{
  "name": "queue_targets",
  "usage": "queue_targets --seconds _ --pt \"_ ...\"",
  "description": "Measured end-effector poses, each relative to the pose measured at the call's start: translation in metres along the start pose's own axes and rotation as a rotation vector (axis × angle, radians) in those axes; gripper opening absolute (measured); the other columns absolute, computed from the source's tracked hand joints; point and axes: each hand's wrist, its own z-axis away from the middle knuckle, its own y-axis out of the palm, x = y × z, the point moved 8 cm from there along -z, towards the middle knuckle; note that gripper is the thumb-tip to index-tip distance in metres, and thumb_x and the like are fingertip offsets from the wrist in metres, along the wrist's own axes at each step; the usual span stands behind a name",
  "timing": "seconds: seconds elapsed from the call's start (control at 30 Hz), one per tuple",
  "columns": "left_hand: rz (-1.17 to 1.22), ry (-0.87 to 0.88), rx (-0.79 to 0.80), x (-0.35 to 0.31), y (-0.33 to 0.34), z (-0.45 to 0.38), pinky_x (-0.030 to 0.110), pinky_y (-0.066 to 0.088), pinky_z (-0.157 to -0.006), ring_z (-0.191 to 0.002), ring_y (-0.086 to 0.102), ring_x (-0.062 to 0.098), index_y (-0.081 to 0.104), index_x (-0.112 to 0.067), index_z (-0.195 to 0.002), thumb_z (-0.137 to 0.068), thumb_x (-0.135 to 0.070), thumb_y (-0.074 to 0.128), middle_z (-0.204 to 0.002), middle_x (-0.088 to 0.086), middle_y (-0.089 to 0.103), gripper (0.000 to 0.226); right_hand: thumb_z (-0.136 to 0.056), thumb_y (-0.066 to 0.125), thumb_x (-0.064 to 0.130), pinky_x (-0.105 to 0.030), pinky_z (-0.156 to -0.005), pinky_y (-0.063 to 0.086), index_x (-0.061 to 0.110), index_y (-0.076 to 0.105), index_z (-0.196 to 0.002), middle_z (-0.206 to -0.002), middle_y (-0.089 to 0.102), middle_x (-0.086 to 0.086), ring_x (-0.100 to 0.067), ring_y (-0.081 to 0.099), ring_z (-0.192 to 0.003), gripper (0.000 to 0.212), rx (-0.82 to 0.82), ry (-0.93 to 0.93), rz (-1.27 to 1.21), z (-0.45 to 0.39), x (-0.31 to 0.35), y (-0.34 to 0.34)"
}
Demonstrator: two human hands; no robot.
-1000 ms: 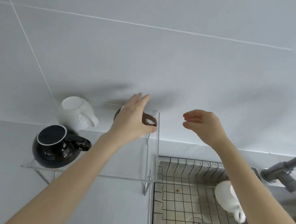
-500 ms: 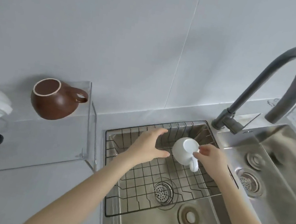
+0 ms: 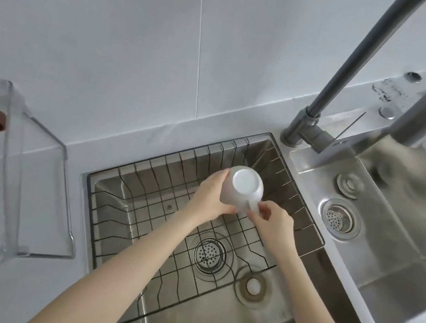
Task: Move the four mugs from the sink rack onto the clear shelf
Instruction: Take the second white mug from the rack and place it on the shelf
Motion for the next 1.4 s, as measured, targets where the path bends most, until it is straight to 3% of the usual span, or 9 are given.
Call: queue_targets --seconds 0.13,0.33,0.43,0.6,0.87,1.03,1.1,1.23,1.4 --pt "0.039 -0.02 -0.051 0.005 -0.001 -0.007 0.026 0.032 -0.102 -0.127 0.042 0.022 0.034 -0.014 -0.136 -0.064 -0.017 0.079 -0.139 0.007 0.047 0.085 -0.081 0.064 0.018 -0.015 -0.058 0.039 0.007 0.065 -0.089 -0.082 0.065 -0.006 -0.02 0.057 -0.077 0.013 -0.022 -0.012 -0.032 -0.004 0.001 0.0" --pt "0.109 -0.038 -0.114 0.012 -0.02 0.005 0.036 0.038 -0.107 -0.123 0.05 0.022 0.038 -0.016 -0.136 -0.061 -0.013 0.081 -0.136 0.007 0.053 0.087 -0.078 0.067 0.013 0.005 -0.058 0.039 0.007 0.067 -0.09 -0.081 0.067 -0.003 -0.003 0.059 -0.074 0.014 -0.018 -0.029 -0.098 0.005 0.011 0.001" --pt "0.127 -0.019 -0.169 0.001 -0.043 0.025 0.037 0.039 -0.108 -0.123 0.051 0.021 0.037 -0.016 -0.137 -0.06 -0.014 0.081 -0.136 0.007 0.053 0.088 -0.078 0.069 0.015 0.005 -0.063 0.041 0.008 0.067 -0.094 -0.084 0.069 -0.003 -0.002 0.061 -0.077 0.018 -0.013 -0.084 -0.119 0.017 0.033 -0.004" --pt "0.049 0.03 -0.335 -0.03 -0.11 0.076 0.033 0.042 -0.102 -0.118 0.055 0.022 0.036 -0.014 -0.137 -0.058 -0.023 0.083 -0.132 0.008 0.057 0.092 -0.077 0.069 0.014 0.004 -0.062 0.042 0.011 0.069 -0.095 -0.079 0.07 0.002 0.019 0.059 -0.067 0.018 0.029 -0.258 -0.153 0.051 0.105 -0.021" --pt "0.053 0.061 -0.636 -0.057 -0.223 0.201 0.025 0.039 -0.1 -0.119 0.055 0.021 0.038 -0.015 -0.136 -0.057 -0.025 0.084 -0.131 0.008 0.057 0.093 -0.076 0.07 0.013 0.0 -0.06 0.045 0.018 0.072 -0.084 -0.052 0.066 0.024 0.012 0.062 -0.061 0.009 0.156 -0.56 -0.184 0.14 0.235 -0.019" --pt "0.023 -0.022 -0.738 -0.027 -0.266 0.272 0.027 0.044 -0.096 -0.112 0.059 0.021 0.041 -0.017 -0.136 -0.056 -0.028 0.084 -0.125 0.008 0.062 0.091 -0.079 0.067 0.012 -0.003 -0.057 0.044 0.013 0.071 -0.086 -0.071 0.073 0.001 0.004 0.063 -0.062 0.008 0.315 -0.649 -0.167 0.188 0.284 0.027" --pt "0.018 -0.061 -0.762 -0.011 -0.276 0.29 0.03 0.046 -0.096 -0.109 0.06 0.02 0.042 -0.02 -0.135 -0.056 -0.03 0.084 -0.121 0.006 0.065 0.089 -0.078 0.067 0.013 -0.012 -0.059 0.045 0.013 0.072 -0.083 -0.073 0.075 -0.005 -0.004 0.064 -0.065 0.007 0.354 -0.659 -0.149 0.199 0.294 0.048" --pt "0.063 -0.133 -0.804 0.023 -0.29 0.315 0.038 0.046 -0.099 -0.113 0.059 0.022 0.042 -0.019 -0.135 -0.055 -0.032 0.084 -0.124 0.007 0.063 0.091 -0.077 0.068 0.014 -0.023 -0.065 0.048 0.013 0.072 -0.079 -0.074 0.075 -0.008 -0.011 0.065 -0.068 0.005 0.407 -0.661 -0.108 0.211 0.309 0.086" --pt "0.085 -0.207 -0.806 0.055 -0.294 0.326 0.04 0.05 -0.093 -0.102 0.062 0.023 0.054 -0.018 -0.121 -0.05 -0.041 0.08 -0.107 0.007 0.07 0.078 -0.075 0.069 0.012 -0.022 -0.065 0.047 0.013 0.072 -0.078 -0.08 0.075 -0.011 -0.013 0.063 -0.07 0.005 0.44 -0.632 -0.057 0.213 0.312 0.119"
